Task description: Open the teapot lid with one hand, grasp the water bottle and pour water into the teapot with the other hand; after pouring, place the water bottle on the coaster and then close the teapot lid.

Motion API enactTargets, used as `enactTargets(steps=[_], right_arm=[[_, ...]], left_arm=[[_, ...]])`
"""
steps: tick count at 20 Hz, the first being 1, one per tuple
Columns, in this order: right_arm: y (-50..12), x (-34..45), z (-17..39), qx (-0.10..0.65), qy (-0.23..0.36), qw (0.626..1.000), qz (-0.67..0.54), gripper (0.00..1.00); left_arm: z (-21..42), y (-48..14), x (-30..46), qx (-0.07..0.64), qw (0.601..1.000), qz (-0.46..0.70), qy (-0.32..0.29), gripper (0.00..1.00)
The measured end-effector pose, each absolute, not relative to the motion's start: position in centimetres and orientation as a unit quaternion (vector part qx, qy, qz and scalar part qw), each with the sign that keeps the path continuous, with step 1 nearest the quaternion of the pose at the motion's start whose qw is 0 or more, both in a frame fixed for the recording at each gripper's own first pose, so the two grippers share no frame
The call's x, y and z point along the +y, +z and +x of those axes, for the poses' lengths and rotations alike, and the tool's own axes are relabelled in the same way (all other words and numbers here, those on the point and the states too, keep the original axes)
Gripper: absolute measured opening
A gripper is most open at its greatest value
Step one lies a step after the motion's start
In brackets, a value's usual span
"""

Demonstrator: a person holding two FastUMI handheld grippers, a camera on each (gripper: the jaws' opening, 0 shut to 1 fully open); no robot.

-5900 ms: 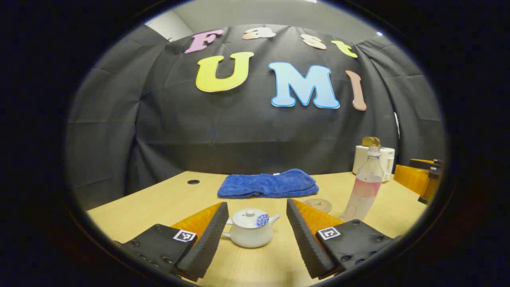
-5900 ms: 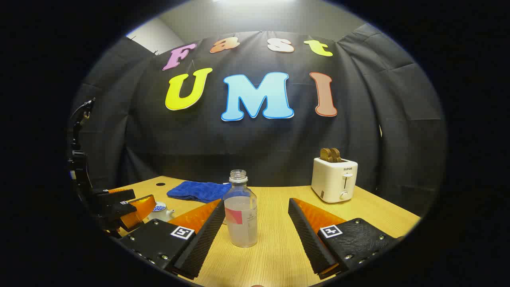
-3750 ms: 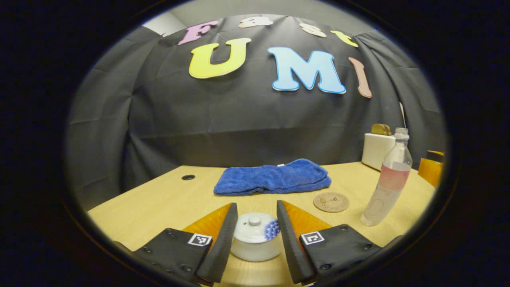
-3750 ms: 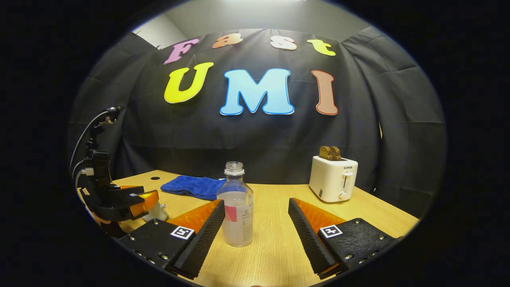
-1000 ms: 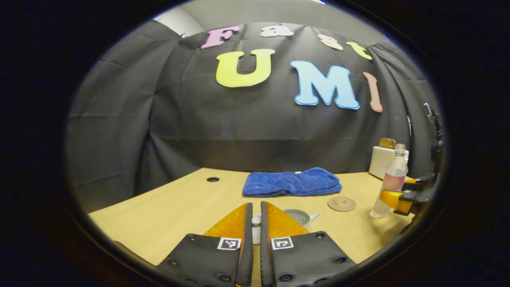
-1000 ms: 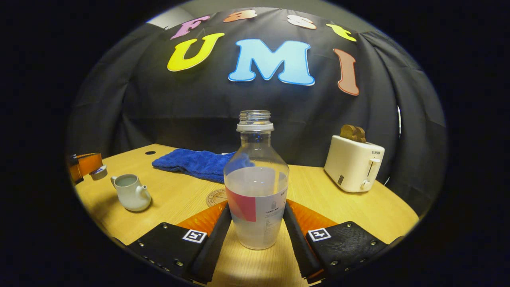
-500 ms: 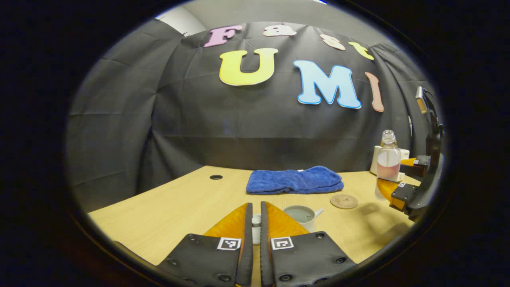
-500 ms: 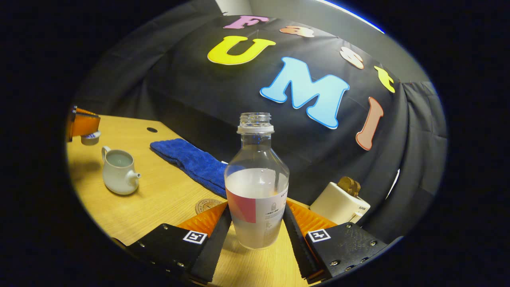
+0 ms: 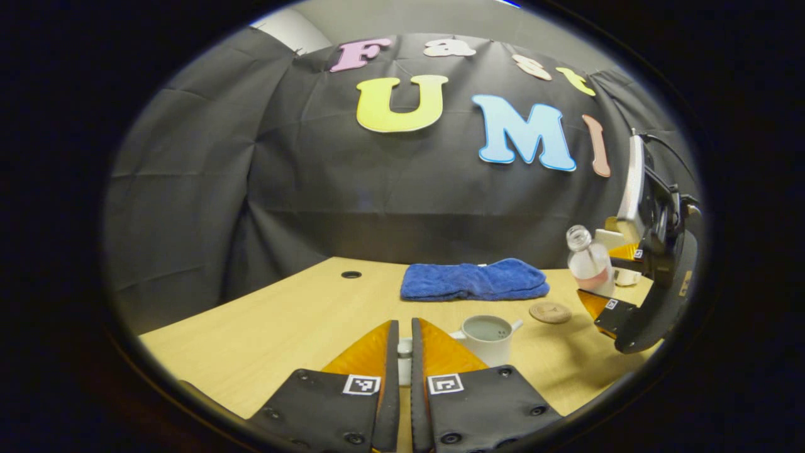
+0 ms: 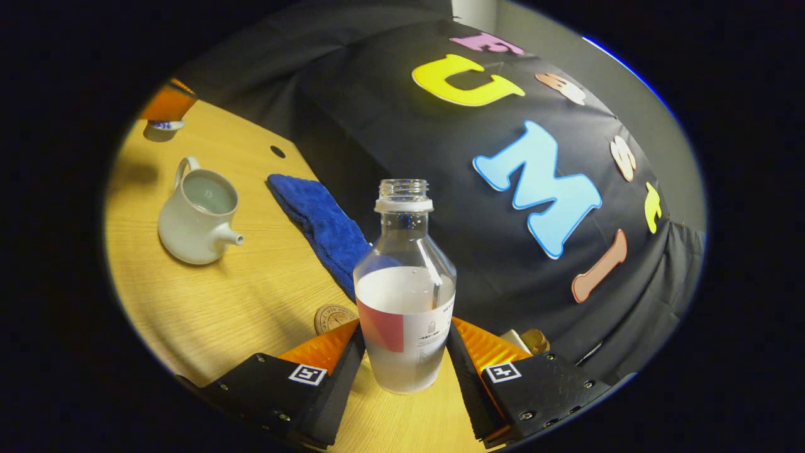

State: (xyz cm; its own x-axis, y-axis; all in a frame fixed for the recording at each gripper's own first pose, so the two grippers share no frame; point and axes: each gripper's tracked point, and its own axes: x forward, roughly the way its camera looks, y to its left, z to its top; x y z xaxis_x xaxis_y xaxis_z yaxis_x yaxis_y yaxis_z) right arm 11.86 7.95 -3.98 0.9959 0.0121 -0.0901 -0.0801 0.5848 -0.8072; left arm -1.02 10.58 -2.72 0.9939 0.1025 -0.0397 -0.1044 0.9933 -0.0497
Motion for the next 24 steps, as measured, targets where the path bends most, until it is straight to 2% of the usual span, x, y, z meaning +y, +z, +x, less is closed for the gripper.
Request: enactTargets(steps=[7,24], right_arm=[[-5.0,10.9,11.8,0.022,0.048,0.838,-0.543,0.76],[-4.5,13.8,12.5,-0.033,0.055,0.702,-0.71,0.76]], left_arm=[[-1.7,-3.5,11.5,0.024,0.998,-0.031,0.057,0.15],[-2.7,-4.5,13.3,0.029,0.997,-0.038,0.065,0.14]])
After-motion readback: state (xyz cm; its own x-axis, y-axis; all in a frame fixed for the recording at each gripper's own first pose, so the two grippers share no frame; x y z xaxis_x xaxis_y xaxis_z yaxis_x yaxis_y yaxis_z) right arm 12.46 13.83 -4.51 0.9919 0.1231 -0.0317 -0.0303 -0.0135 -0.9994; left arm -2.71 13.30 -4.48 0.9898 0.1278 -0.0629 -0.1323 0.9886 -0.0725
